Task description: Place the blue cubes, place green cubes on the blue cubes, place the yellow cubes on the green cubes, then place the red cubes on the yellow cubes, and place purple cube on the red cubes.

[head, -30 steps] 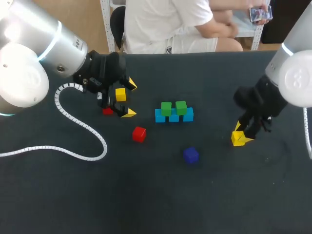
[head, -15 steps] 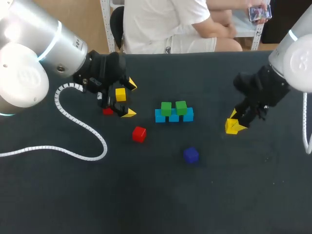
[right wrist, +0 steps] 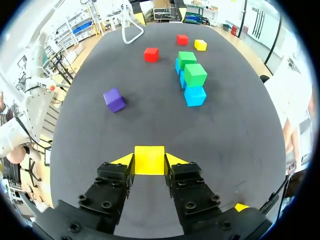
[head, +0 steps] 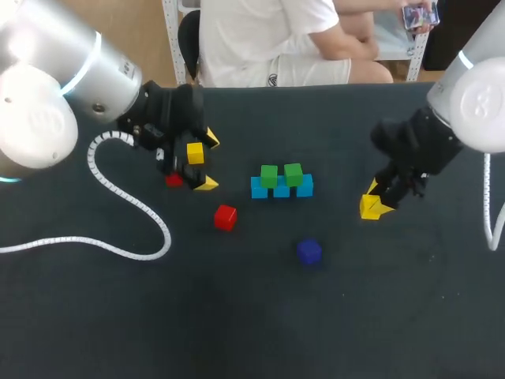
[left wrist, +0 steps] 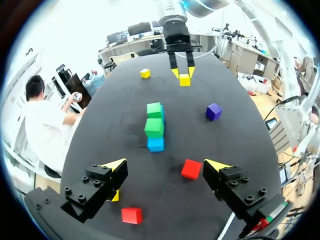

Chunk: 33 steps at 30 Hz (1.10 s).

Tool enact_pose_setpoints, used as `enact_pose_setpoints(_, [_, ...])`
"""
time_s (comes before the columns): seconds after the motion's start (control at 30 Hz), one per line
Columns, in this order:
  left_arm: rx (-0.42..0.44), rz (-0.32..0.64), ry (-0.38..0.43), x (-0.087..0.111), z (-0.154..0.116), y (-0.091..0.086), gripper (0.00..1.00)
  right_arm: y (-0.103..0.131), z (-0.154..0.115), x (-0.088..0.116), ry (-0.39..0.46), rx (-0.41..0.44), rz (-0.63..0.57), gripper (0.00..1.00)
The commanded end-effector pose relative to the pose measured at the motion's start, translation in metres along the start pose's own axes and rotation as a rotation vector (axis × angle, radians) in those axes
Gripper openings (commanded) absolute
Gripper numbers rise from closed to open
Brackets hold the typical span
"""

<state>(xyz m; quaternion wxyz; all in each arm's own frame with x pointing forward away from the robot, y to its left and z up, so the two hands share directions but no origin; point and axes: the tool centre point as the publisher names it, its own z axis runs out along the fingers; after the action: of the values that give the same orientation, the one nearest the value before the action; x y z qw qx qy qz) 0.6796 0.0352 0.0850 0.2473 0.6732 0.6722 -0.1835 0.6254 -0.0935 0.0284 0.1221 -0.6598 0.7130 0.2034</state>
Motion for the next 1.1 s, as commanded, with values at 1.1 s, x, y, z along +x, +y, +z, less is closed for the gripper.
enact_pose_setpoints(1.1, [-0.005,-0.02,0.011,0.008,-0.007,0.027,1.0,-0.008,-0.022,-0.054,-0.064,0.053,-0.105,0.0])
